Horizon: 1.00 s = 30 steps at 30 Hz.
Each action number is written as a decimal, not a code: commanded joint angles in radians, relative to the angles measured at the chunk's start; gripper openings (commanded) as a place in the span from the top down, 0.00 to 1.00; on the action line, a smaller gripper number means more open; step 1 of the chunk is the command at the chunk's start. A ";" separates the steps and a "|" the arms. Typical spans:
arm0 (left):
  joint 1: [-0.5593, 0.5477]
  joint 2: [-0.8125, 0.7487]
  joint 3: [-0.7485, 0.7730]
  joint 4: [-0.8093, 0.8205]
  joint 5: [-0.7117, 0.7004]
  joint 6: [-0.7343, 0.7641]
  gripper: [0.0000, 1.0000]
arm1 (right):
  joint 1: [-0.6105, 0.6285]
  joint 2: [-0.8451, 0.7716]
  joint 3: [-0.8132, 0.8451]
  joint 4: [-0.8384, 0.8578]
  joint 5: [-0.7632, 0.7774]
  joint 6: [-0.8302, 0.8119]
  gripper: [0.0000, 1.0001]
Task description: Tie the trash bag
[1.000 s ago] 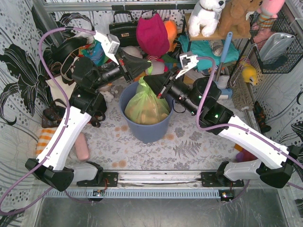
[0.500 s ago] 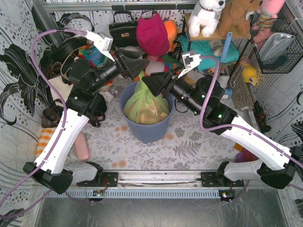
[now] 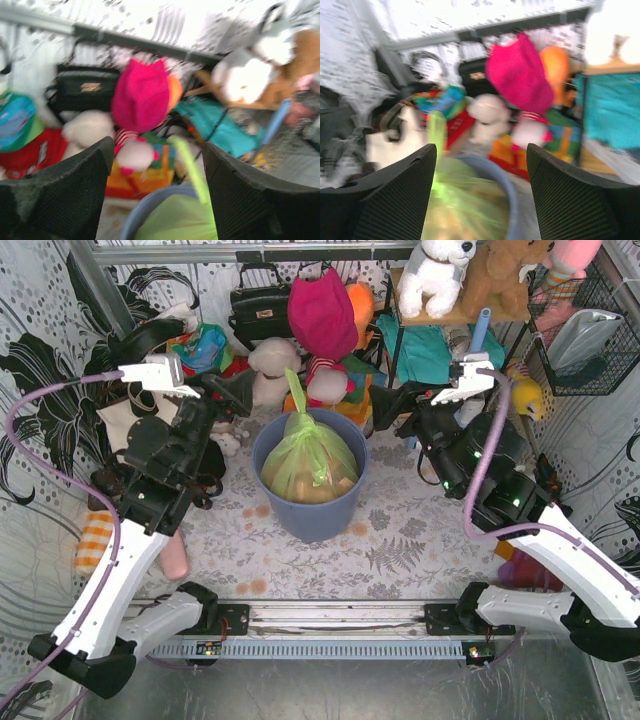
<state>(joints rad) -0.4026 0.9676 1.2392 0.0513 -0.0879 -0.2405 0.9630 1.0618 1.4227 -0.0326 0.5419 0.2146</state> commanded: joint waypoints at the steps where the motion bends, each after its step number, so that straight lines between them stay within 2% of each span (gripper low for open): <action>1: 0.007 -0.031 -0.145 -0.024 -0.276 0.030 0.18 | -0.093 0.028 -0.043 -0.180 0.128 -0.060 0.25; 3: 0.008 -0.040 -0.212 -0.030 -0.336 0.025 0.08 | -0.200 0.039 -0.066 -0.251 0.063 -0.013 0.19; 4: 0.009 -0.042 -0.242 -0.028 -0.386 0.019 0.00 | -0.241 0.042 -0.084 -0.274 0.032 0.005 0.15; 7: 0.010 -0.044 -0.347 0.001 -0.486 -0.017 0.02 | -0.343 0.042 -0.167 -0.296 0.005 0.035 0.00; 13: 0.028 -0.107 -0.599 0.128 -0.687 -0.074 0.02 | -0.546 0.025 -0.428 -0.211 0.025 0.037 0.03; 19: 0.070 -0.101 -0.766 0.256 -0.738 -0.090 0.02 | -0.711 0.020 -0.779 0.128 0.058 -0.032 0.03; 24: 0.080 0.001 -0.941 0.534 -0.818 -0.056 0.02 | -0.750 0.105 -0.972 0.441 0.072 -0.165 0.03; 26: 0.086 0.066 -1.003 0.681 -0.827 0.004 0.02 | -0.751 0.147 -1.037 0.589 0.100 -0.212 0.03; 30: 0.108 0.230 -1.042 0.868 -0.796 0.075 0.02 | -0.763 0.243 -1.130 0.833 0.144 -0.269 0.03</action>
<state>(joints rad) -0.3164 1.0935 0.2188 0.5926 -0.8562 -0.2481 0.2131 1.2400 0.3553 0.4377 0.6182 0.0360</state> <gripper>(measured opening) 0.976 0.969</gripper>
